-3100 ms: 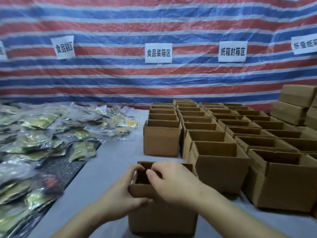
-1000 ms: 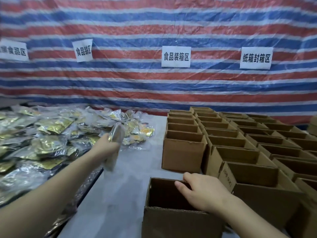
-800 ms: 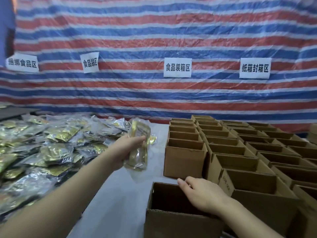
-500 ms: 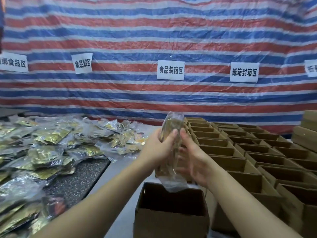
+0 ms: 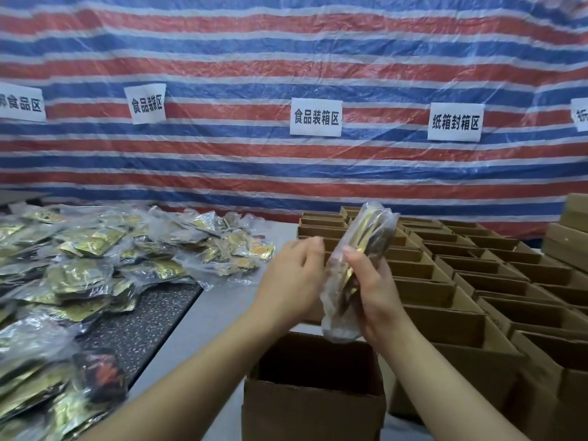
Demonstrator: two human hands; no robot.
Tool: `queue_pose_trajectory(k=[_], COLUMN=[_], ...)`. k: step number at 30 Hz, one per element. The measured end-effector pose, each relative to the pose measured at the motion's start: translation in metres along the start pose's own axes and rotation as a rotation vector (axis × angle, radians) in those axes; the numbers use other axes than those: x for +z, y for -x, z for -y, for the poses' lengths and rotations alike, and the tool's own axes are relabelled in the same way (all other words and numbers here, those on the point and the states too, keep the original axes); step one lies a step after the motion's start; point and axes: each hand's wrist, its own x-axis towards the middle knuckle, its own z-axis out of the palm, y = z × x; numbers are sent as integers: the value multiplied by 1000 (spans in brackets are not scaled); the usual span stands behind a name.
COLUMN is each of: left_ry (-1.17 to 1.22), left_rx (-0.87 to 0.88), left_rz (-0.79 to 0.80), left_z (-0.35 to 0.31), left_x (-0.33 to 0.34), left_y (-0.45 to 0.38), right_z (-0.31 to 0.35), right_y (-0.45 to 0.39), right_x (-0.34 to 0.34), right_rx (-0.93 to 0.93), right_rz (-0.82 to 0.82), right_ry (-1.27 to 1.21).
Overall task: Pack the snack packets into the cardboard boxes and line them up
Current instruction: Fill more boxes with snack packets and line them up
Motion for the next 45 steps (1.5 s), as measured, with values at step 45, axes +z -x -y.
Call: queue_pose_trajectory(k=[45], left_ry=[201], left_rx=[-656], left_rz=[349], left_z=[97], left_x=[-4], left_y=[61], right_z=[-30], right_y=[14], right_x=[-2], right_rx=[648], right_rz=[1042], right_ry=[1445])
